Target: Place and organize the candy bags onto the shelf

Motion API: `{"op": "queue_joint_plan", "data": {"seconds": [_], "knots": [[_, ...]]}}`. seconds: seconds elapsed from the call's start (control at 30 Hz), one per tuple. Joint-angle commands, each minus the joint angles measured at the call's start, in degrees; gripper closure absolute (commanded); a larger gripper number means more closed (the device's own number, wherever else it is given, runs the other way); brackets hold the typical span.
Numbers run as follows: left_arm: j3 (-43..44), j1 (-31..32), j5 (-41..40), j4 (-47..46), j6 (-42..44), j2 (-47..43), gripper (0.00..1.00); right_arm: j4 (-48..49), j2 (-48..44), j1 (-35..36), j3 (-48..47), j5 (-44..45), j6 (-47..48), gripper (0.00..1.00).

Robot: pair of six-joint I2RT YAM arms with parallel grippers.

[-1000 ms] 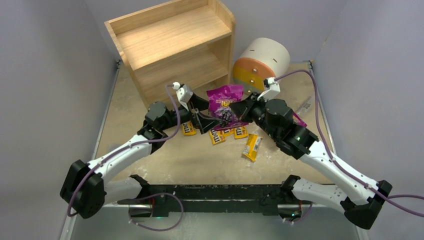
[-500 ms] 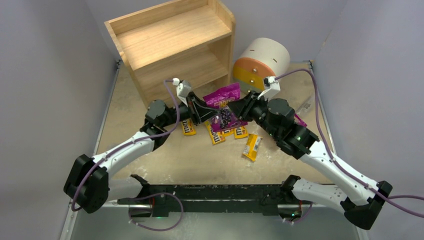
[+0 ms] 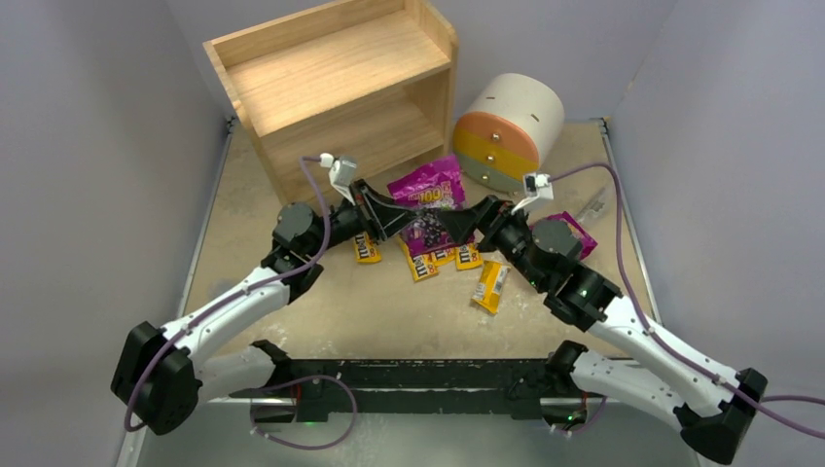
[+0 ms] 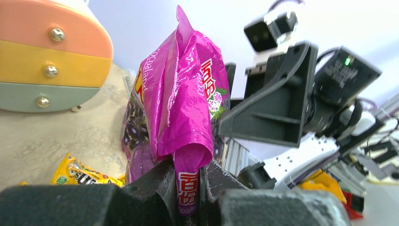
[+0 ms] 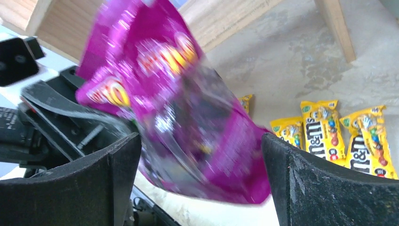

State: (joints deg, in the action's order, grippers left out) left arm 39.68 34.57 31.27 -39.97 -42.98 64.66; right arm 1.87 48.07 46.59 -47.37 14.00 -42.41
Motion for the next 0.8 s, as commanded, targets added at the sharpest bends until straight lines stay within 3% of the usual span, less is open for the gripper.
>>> {"op": "queue_joint_plan", "data": {"seconds": [0.0,0.27,0.57,0.77], "knots": [[2.85,0.14,-11.59,-3.72,-4.39,-6.43,1.00,10.83,-4.11,0.03,7.51,0.55,-5.04,0.01],[2.58,0.08,-24.00,-1.67,-13.72,-10.44,1.00,32.01,-4.56,0.00,16.82,-3.60,-5.57,0.01],[3.61,0.09,-25.39,-5.50,-24.21,-10.05,1.00,54.06,4.50,0.02,17.70,-8.56,-9.80,0.01],[3.58,0.12,-27.43,-7.46,-30.07,-9.84,1.00,59.10,10.68,0.00,13.39,-9.96,-14.30,0.01]]}}
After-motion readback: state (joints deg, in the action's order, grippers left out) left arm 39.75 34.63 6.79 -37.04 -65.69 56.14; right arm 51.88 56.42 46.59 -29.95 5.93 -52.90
